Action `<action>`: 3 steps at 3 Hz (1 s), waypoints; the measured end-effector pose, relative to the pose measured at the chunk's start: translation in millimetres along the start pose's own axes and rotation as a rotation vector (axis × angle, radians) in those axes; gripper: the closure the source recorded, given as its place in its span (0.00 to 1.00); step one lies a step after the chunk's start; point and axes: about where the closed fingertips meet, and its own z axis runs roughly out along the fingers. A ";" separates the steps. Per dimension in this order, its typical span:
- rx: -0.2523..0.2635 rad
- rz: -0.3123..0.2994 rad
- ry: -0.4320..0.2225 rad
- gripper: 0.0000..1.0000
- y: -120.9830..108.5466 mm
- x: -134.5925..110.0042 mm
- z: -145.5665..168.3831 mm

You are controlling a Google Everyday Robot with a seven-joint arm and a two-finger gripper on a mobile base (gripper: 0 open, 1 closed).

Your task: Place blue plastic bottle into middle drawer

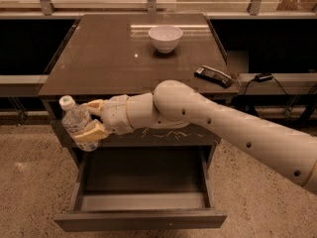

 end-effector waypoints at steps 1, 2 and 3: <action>0.000 0.000 0.000 1.00 0.0 0.1 0.0; 0.001 0.024 -0.042 1.00 11.3 41.3 5.7; -0.006 0.035 -0.061 1.00 23.0 81.6 9.3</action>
Offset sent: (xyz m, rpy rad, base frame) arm 0.0034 -0.0145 -0.0785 0.0968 0.0468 -0.0055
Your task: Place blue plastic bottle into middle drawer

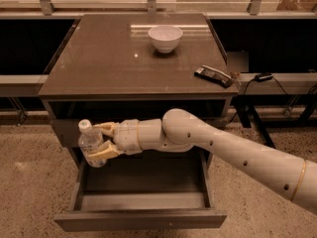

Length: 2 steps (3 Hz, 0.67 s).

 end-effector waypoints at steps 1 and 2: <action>-0.051 0.066 0.063 1.00 28.8 87.2 -5.4; -0.051 0.067 0.065 1.00 28.7 88.4 -5.8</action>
Offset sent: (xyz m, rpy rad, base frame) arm -0.0115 -0.0428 -0.1266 -0.1145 0.1199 0.0091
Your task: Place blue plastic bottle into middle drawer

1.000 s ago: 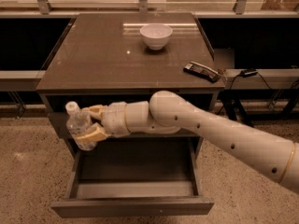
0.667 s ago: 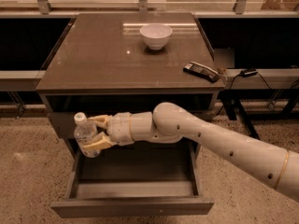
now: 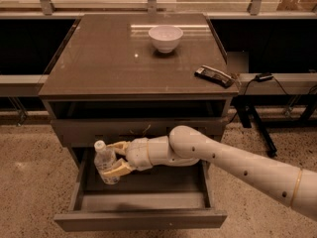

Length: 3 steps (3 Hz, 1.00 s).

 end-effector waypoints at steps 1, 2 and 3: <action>-0.016 -0.026 -0.014 1.00 2.0 36.1 16.5; -0.045 -0.057 -0.053 0.97 25.0 126.9 38.2; -0.059 -0.056 -0.056 0.74 38.5 165.6 48.9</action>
Offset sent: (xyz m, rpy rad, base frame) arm -0.0085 -0.0138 -0.2182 0.0901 -0.0570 0.0943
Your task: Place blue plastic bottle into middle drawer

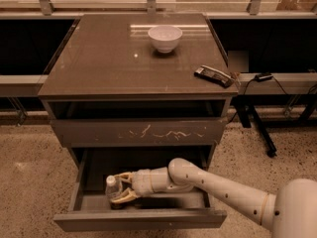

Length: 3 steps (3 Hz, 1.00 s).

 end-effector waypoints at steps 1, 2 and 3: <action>-0.002 0.005 0.000 0.51 1.2 -1.9 2.1; -0.003 0.005 0.000 0.28 1.2 -2.1 2.2; -0.003 0.005 0.000 0.05 1.2 -2.1 2.2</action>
Offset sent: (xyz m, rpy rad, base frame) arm -0.0017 0.0021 -0.0002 0.0007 0.0057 0.0008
